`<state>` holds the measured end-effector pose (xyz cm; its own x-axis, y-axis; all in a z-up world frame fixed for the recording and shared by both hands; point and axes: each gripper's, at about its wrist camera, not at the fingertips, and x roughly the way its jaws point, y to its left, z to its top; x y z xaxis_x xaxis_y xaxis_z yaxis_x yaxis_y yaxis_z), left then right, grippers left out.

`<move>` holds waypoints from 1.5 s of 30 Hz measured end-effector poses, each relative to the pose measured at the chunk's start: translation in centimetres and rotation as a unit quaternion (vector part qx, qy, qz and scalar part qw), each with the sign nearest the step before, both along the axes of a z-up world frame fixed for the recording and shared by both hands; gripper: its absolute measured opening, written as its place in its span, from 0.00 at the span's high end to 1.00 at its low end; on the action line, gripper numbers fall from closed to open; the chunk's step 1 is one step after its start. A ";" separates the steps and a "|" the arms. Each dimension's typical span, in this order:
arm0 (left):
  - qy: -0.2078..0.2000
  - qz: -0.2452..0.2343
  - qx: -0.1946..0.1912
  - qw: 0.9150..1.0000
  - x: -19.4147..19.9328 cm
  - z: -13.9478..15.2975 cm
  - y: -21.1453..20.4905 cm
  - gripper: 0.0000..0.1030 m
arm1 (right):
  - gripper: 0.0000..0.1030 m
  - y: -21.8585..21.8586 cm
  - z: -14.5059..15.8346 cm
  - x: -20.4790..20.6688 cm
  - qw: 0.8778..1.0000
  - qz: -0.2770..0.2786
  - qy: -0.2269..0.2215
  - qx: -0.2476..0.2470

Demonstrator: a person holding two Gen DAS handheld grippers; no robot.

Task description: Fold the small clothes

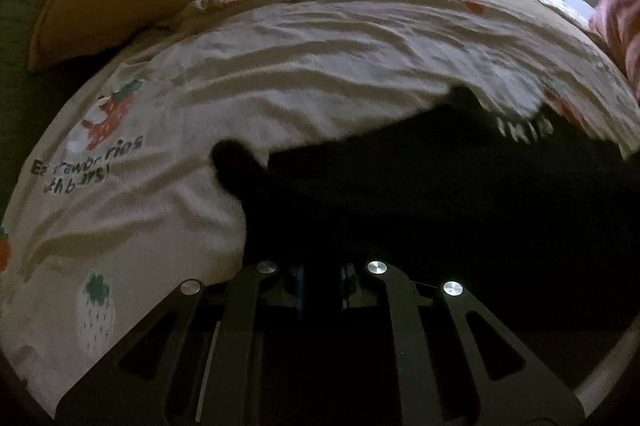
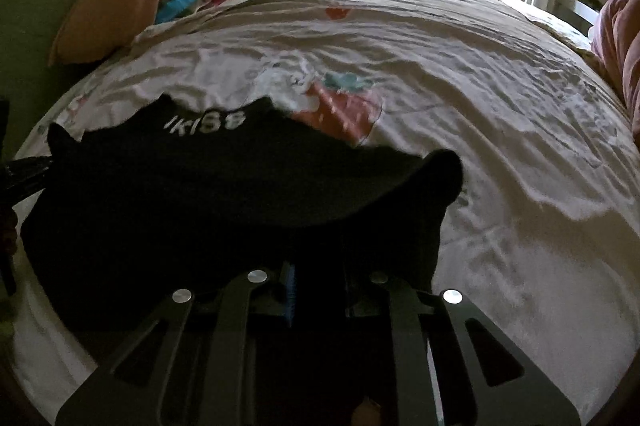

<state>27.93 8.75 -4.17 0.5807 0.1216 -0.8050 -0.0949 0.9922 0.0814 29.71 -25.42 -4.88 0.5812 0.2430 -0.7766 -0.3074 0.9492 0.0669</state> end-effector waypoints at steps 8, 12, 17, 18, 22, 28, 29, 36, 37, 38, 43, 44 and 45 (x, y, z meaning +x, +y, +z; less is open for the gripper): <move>-0.018 0.039 -0.044 0.998 1.5 1.8 3.4 0.82 | 0.86 -1.9 1.2 2.3 0.998 -0.052 -0.027 0.000; -0.015 0.069 -0.061 0.996 1.1 1.2 5.4 0.79 | 0.78 -2.8 1.2 2.4 0.997 -0.065 -0.033 -0.008; 0.006 0.069 -0.075 0.995 1.3 -0.3 5.8 0.72 | 0.66 -3.6 0.7 3.2 0.996 -0.083 -0.014 -0.001; 0.006 0.068 -0.075 0.995 1.4 -0.4 5.7 0.72 | 0.64 -3.6 0.6 3.4 0.997 -0.081 -0.009 -0.003; 0.005 0.064 -0.080 0.995 2.0 -0.7 5.5 0.72 | 0.65 -3.7 0.1 4.3 0.997 -0.074 0.012 0.011; -0.002 0.043 -0.087 0.995 2.3 -1.1 4.8 0.97 | 0.91 -3.6 0.3 4.0 0.997 -0.073 -0.001 0.022; -0.006 0.041 -0.067 0.997 2.2 -0.8 4.4 0.98 | 0.93 -3.8 0.6 3.8 0.996 -0.077 -0.005 0.033; -0.062 0.053 -0.080 0.993 1.6 2.4 5.4 0.99 | 0.94 -5.1 2.8 3.4 0.992 -0.093 -0.040 0.078; -0.063 0.054 -0.080 0.993 1.8 2.4 5.5 0.99 | 0.94 -5.1 2.7 3.5 0.992 -0.095 -0.041 0.073; -0.062 0.054 -0.073 0.994 2.0 2.3 5.4 0.99 | 0.94 -5.0 2.6 3.6 0.992 -0.096 -0.041 0.066; -0.045 0.056 -0.046 0.996 2.1 0.6 4.9 0.99 | 0.94 -4.8 0.9 3.7 0.993 -0.111 -0.029 0.037; -0.044 0.056 -0.046 0.996 2.0 0.3 4.9 0.99 | 0.94 -4.9 0.7 3.7 0.992 -0.115 -0.026 0.034; -0.041 0.056 -0.047 0.996 1.9 0.1 5.0 0.99 | 0.93 -4.9 0.5 3.6 0.992 -0.119 -0.023 0.032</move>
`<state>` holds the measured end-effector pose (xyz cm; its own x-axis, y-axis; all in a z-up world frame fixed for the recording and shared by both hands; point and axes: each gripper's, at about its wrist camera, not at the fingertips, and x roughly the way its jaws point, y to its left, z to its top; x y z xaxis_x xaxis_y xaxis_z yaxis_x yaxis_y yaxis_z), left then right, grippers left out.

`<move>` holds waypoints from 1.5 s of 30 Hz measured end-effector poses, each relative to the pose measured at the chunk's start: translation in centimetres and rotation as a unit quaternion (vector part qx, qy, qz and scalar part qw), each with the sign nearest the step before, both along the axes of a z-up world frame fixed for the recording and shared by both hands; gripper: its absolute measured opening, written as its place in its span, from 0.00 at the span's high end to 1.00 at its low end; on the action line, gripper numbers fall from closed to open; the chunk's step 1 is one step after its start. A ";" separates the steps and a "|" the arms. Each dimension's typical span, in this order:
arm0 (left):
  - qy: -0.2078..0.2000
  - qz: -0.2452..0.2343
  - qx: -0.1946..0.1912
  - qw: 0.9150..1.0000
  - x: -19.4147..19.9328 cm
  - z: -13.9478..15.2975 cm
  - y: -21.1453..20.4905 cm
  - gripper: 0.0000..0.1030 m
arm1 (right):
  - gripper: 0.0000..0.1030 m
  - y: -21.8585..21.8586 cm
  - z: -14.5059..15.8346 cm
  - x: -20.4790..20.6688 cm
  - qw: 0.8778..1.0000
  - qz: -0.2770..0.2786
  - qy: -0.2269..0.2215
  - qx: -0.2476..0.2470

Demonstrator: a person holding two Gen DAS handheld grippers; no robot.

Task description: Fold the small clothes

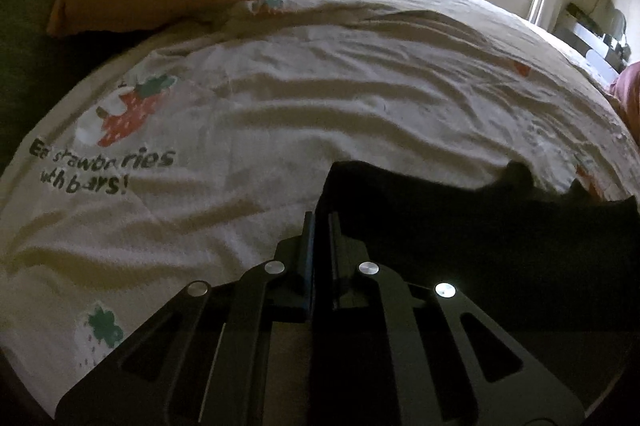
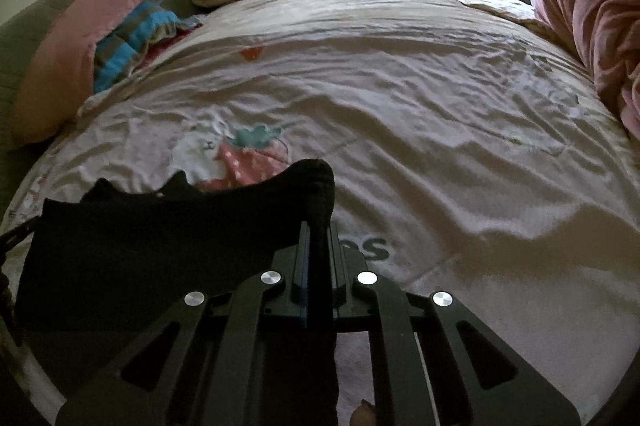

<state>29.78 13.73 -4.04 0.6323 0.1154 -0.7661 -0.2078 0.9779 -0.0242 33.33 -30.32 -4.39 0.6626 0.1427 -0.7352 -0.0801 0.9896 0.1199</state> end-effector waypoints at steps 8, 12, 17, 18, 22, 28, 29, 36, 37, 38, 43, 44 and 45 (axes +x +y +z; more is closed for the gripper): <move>-0.021 -0.008 0.030 0.999 -2.7 2.0 -1.0 0.98 | 0.78 0.4 1.7 -3.3 1.000 0.001 -0.016 -0.018; -0.021 -0.022 0.038 0.999 -4.5 2.6 -2.4 0.96 | 0.66 2.2 2.9 -6.0 0.998 0.057 -0.020 -0.007; -0.006 -0.058 0.020 0.998 -6.9 1.9 -4.8 0.87 | 0.65 5.1 2.9 -9.0 0.992 0.125 0.000 -0.010; 0.001 -0.063 0.018 0.998 -7.2 1.6 -5.1 0.86 | 0.65 5.4 2.7 -9.3 0.991 0.131 0.005 -0.011; 0.019 -0.081 0.000 0.997 -8.7 0.7 -6.3 0.85 | 0.65 5.9 1.3 -10.7 0.991 0.133 0.024 -0.018; 0.029 -0.091 0.000 0.995 -10.0 0.4 -6.9 0.83 | 0.65 5.0 -0.5 -11.2 0.993 0.111 0.046 -0.016; 0.029 -0.091 0.001 0.995 -10.1 0.4 -6.9 0.83 | 0.65 4.9 -0.6 -11.3 0.993 0.108 0.047 -0.016; 0.033 -0.089 -0.005 0.996 -10.9 0.0 -6.7 0.83 | 0.65 4.2 -0.9 -12.2 0.994 0.098 0.055 -0.014; 0.033 -0.087 -0.009 0.996 -11.1 0.0 -6.5 0.83 | 0.65 4.0 -0.9 -12.3 0.994 0.097 0.056 -0.012; 0.034 -0.086 -0.012 0.996 -11.1 0.0 -6.4 0.83 | 0.65 3.9 -0.9 -12.5 0.994 0.096 0.057 -0.011; 0.035 -0.084 -0.018 0.996 -11.8 0.1 -6.1 0.83 | 0.64 3.8 -1.0 -13.5 0.994 0.091 0.064 -0.017; 0.036 -0.084 -0.020 0.996 -12.0 0.1 -6.0 0.83 | 0.64 3.7 -1.0 -13.7 0.994 0.089 0.065 -0.016; 0.035 -0.084 -0.021 0.996 -12.1 0.1 -6.0 0.82 | 0.64 3.6 -1.0 -13.9 0.994 0.087 0.067 -0.015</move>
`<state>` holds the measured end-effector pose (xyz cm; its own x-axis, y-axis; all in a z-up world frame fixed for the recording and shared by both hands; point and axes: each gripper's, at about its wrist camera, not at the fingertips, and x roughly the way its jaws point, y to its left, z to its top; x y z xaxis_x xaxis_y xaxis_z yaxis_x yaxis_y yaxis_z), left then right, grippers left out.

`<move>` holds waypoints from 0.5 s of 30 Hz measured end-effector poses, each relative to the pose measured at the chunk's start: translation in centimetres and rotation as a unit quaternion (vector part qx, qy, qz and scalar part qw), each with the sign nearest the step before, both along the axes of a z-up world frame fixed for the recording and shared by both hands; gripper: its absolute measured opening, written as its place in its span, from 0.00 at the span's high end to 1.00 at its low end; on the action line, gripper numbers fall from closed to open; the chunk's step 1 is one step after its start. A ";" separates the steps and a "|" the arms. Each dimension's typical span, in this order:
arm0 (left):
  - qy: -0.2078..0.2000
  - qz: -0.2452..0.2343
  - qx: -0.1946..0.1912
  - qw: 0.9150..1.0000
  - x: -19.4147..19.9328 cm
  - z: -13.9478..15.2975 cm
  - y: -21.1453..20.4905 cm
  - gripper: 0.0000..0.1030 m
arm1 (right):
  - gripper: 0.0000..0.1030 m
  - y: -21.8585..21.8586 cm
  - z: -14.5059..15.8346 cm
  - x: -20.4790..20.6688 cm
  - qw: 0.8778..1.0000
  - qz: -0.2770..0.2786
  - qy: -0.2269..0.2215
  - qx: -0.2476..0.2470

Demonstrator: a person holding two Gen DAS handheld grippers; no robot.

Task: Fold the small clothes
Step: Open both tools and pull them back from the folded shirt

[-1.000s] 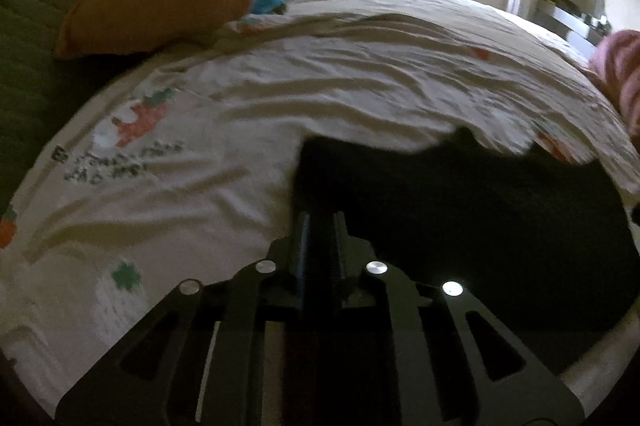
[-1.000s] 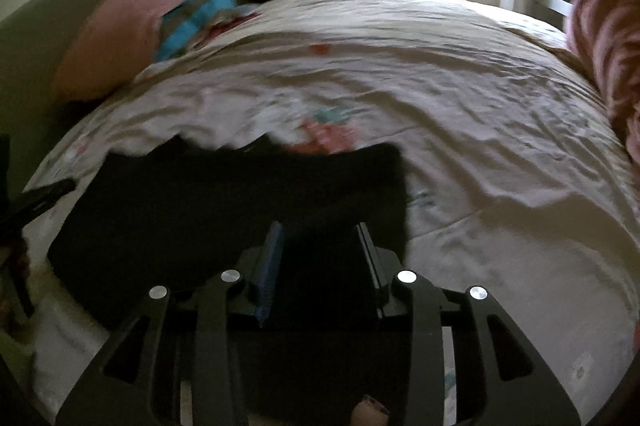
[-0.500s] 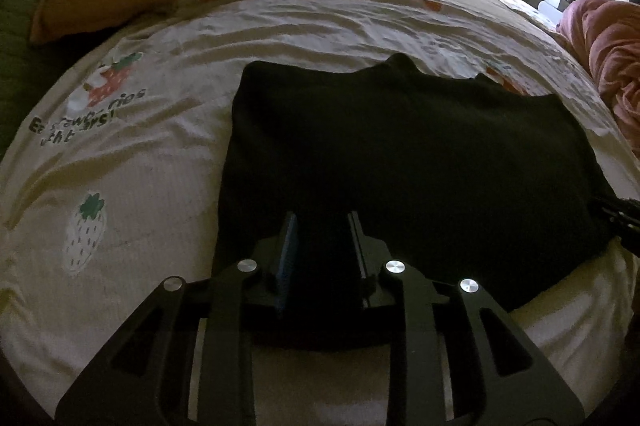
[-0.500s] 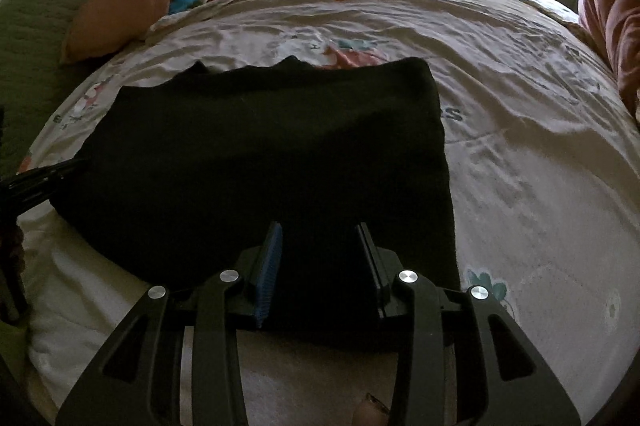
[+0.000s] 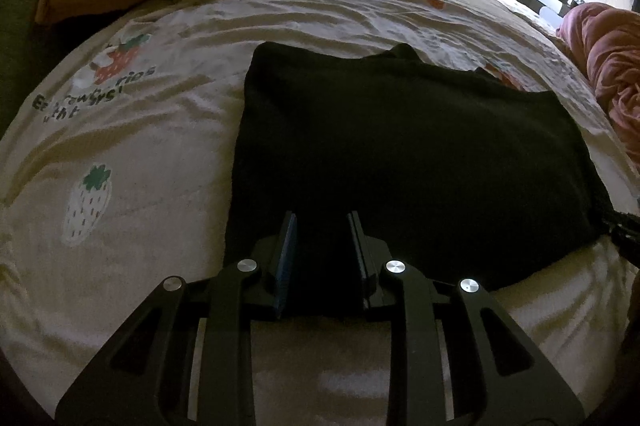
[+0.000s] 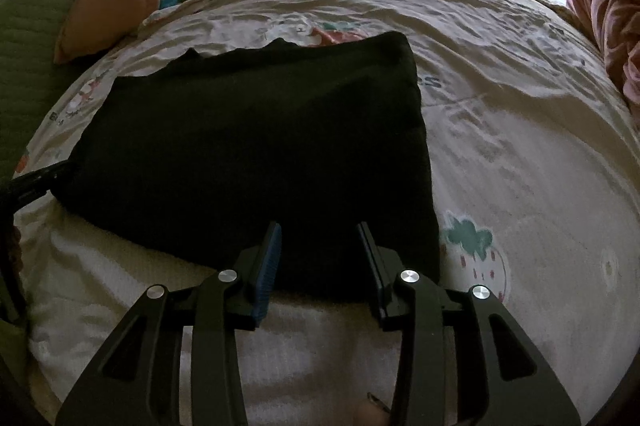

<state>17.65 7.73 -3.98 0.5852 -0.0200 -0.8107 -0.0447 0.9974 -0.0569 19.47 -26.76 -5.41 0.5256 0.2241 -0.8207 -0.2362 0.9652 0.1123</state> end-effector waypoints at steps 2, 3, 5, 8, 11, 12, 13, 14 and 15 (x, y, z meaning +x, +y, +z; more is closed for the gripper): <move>0.000 0.001 -0.002 1.000 -0.3 0.0 0.1 0.82 | 0.63 -0.2 0.0 -0.3 1.000 -0.003 0.002 0.000; 0.000 0.001 -0.003 1.000 -0.4 0.0 0.1 0.82 | 0.62 -0.2 0.0 -0.4 1.000 -0.003 0.003 -0.001; 0.000 0.001 -0.003 1.000 -0.7 0.0 0.1 0.82 | 0.60 -0.3 0.0 -0.6 1.000 -0.005 0.003 -0.003; -0.003 0.002 -0.008 1.000 -1.1 0.1 0.3 0.82 | 0.56 -0.1 0.3 -1.1 1.000 -0.004 0.002 -0.008; -0.013 0.002 -0.013 1.000 -1.9 0.5 0.4 0.80 | 0.47 0.1 0.6 -1.5 1.000 -0.002 -0.002 -0.007; -0.014 0.003 -0.015 1.000 -2.1 0.6 0.5 0.77 | 0.44 0.2 0.9 -1.8 1.000 0.000 -0.005 -0.005; -0.018 0.006 -0.018 1.000 -2.3 0.8 0.7 0.74 | 0.42 0.4 1.2 -2.0 1.000 0.003 -0.008 -0.004; -0.020 0.007 -0.019 1.000 -2.5 1.0 0.9 0.72 | 0.39 0.6 1.3 -2.2 1.000 0.006 -0.010 -0.004; -0.024 0.010 -0.018 1.000 -2.7 1.2 1.1 0.67 | 0.36 0.9 1.6 -2.4 1.000 0.011 -0.013 -0.005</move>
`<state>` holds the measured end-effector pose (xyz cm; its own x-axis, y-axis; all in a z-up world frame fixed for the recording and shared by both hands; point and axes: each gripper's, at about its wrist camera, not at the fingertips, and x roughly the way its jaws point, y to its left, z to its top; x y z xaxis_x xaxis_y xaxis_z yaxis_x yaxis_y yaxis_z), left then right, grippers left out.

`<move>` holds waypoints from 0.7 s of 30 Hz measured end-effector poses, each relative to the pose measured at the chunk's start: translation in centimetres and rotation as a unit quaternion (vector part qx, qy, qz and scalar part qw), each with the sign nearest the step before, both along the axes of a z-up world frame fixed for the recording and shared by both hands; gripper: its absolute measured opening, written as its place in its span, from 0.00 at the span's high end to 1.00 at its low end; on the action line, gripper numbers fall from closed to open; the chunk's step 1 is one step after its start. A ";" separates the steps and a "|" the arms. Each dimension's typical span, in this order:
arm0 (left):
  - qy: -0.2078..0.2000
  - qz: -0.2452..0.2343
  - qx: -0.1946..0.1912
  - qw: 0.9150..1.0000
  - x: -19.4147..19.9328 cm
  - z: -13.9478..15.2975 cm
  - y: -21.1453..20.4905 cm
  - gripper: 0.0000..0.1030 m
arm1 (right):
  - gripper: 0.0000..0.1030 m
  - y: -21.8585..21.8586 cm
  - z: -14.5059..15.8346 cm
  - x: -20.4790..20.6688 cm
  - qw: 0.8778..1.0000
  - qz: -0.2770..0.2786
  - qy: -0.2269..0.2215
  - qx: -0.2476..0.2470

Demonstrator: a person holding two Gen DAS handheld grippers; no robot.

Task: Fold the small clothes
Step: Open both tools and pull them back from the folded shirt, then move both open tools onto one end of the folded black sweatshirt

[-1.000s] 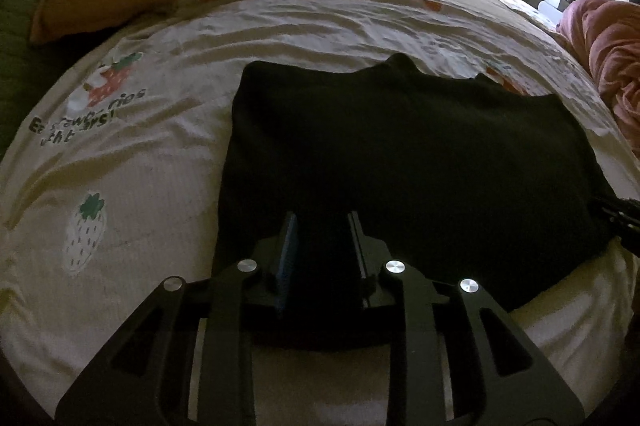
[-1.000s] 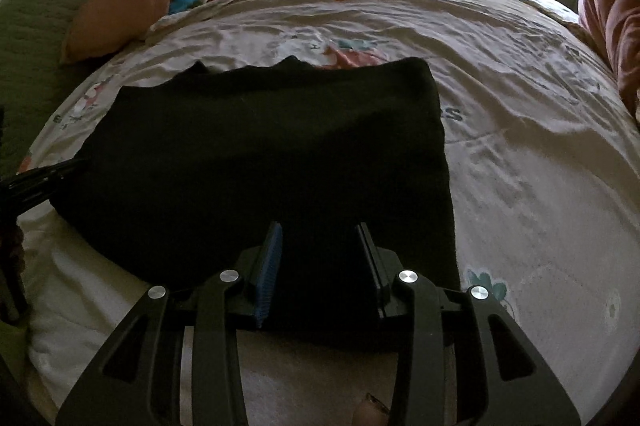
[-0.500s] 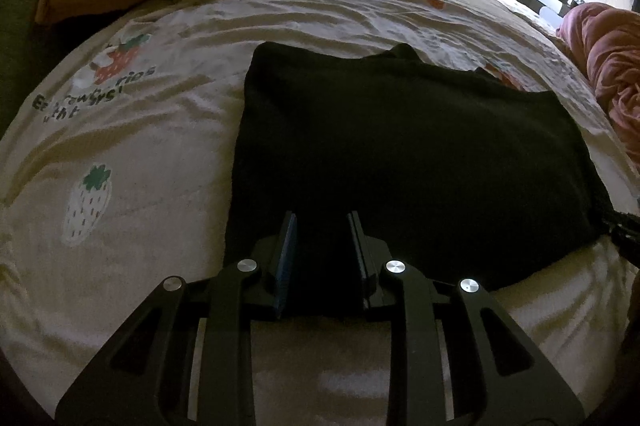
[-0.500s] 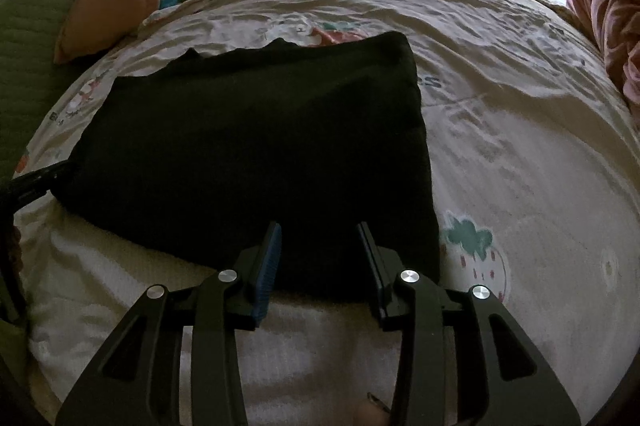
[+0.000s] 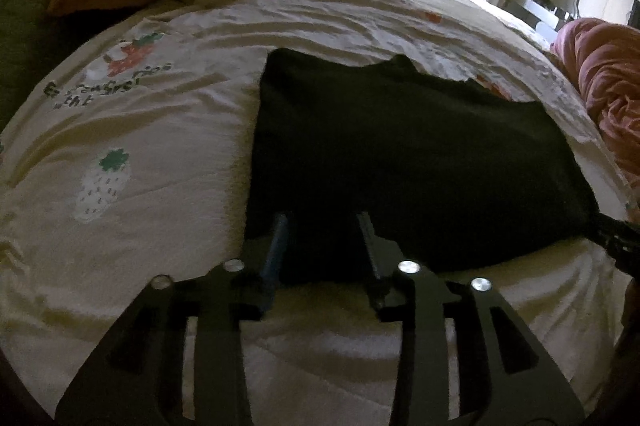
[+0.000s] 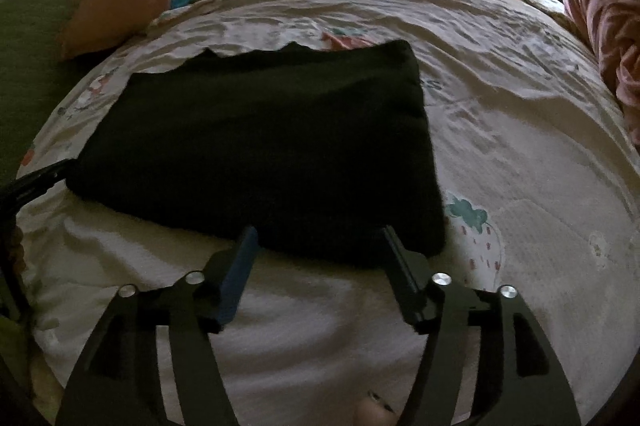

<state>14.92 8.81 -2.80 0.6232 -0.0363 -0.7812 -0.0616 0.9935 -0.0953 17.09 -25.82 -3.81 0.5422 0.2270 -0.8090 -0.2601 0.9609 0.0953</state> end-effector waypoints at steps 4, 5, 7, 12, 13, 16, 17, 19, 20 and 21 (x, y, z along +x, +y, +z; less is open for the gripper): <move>-0.007 0.012 -0.009 1.000 -0.6 0.6 1.1 0.56 | 0.29 1.7 1.1 -0.8 1.000 0.018 -0.015 -0.004; -0.010 0.016 -0.013 1.000 -0.8 0.8 1.5 0.53 | 0.25 2.2 1.5 -1.0 1.000 0.024 -0.019 -0.005; -0.016 0.021 -0.015 1.000 -1.2 1.1 2.0 0.41 | 0.19 3.3 2.0 -1.3 0.999 0.033 -0.027 -0.010; -0.029 0.039 -0.015 0.999 -2.3 1.9 3.3 0.21 | 0.12 5.9 3.3 -1.8 0.997 0.058 -0.046 -0.016; -0.035 0.043 -0.014 0.998 -2.6 2.2 3.6 0.19 | 0.12 6.5 3.5 -1.9 0.997 0.064 -0.049 -0.016; -0.039 0.050 -0.015 0.998 -2.9 2.5 4.2 0.13 | 0.11 8.1 4.0 -2.1 0.995 0.080 -0.055 -0.017; -0.041 0.054 -0.013 0.998 -3.0 2.6 4.5 0.12 | 0.10 8.8 4.1 -2.2 0.994 0.087 -0.058 -0.018; -0.042 0.061 -0.012 0.997 -3.0 2.7 4.9 0.09 | 0.09 9.7 4.3 -2.3 0.993 0.097 -0.062 -0.019; -0.040 0.066 -0.013 0.997 -3.0 2.8 5.2 0.09 | 0.09 10.2 4.5 -2.4 0.993 0.102 -0.063 -0.019; -0.040 0.069 -0.014 0.997 -3.0 2.8 5.5 0.09 | 0.09 10.6 4.5 -2.4 0.992 0.105 -0.065 -0.017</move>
<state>11.96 14.30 0.03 0.6834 0.0329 -0.7293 -0.1888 0.9730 -0.1329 14.73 -15.19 0.72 0.5854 0.3201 -0.7449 -0.4635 0.8859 0.0165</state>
